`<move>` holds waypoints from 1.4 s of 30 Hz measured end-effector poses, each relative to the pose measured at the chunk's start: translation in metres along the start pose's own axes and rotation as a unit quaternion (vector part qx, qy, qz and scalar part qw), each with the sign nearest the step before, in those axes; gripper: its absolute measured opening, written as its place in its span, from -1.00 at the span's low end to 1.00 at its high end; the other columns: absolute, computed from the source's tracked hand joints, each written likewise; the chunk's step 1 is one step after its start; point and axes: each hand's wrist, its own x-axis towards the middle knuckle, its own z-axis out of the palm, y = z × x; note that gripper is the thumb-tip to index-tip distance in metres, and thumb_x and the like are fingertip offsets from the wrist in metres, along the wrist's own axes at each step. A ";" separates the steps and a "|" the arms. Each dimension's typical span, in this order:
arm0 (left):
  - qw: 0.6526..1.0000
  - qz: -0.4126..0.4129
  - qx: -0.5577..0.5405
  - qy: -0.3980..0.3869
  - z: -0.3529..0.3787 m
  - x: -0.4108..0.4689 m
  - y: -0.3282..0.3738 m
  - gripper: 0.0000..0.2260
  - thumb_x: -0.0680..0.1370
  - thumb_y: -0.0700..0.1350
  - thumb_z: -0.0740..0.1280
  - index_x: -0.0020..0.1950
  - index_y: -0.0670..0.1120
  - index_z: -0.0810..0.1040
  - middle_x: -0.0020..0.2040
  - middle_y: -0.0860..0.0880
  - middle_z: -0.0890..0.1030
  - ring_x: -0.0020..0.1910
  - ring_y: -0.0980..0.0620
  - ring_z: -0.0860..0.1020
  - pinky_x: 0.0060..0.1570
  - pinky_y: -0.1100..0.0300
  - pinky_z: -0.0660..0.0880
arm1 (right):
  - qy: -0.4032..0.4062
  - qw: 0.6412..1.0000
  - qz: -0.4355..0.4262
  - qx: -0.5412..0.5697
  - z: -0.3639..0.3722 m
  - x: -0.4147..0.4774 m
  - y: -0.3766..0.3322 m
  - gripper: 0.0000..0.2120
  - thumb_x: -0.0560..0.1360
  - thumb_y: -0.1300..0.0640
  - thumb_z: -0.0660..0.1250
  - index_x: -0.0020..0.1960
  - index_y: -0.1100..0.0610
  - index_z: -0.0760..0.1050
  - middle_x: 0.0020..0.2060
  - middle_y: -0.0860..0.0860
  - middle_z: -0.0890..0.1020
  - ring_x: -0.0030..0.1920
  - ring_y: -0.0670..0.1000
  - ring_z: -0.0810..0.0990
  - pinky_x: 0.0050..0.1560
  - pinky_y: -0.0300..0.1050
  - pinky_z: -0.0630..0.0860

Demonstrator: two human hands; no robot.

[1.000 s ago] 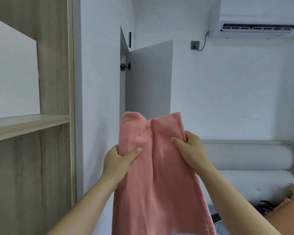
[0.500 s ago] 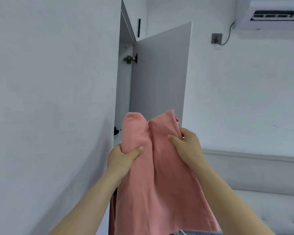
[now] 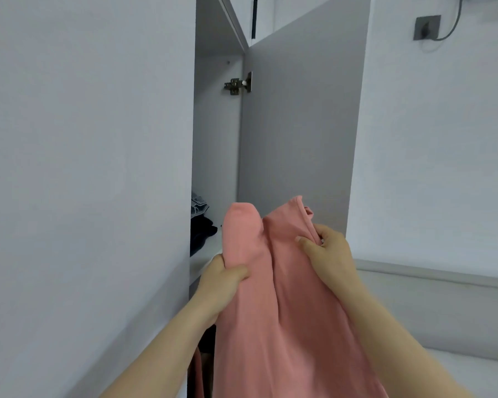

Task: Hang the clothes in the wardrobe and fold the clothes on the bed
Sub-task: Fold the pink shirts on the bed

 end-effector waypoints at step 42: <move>0.793 0.223 0.100 0.558 -0.108 0.274 0.084 -0.93 0.45 -0.11 0.43 -0.18 -0.05 0.56 -0.23 0.05 0.61 -0.25 0.05 0.55 -0.29 0.21 0.45 | -0.198 0.889 -0.167 0.377 0.294 0.374 -0.059 -0.92 0.47 0.21 0.40 -0.11 0.21 0.66 -0.24 0.05 0.66 -0.23 -0.02 0.57 -0.17 -0.12 0.51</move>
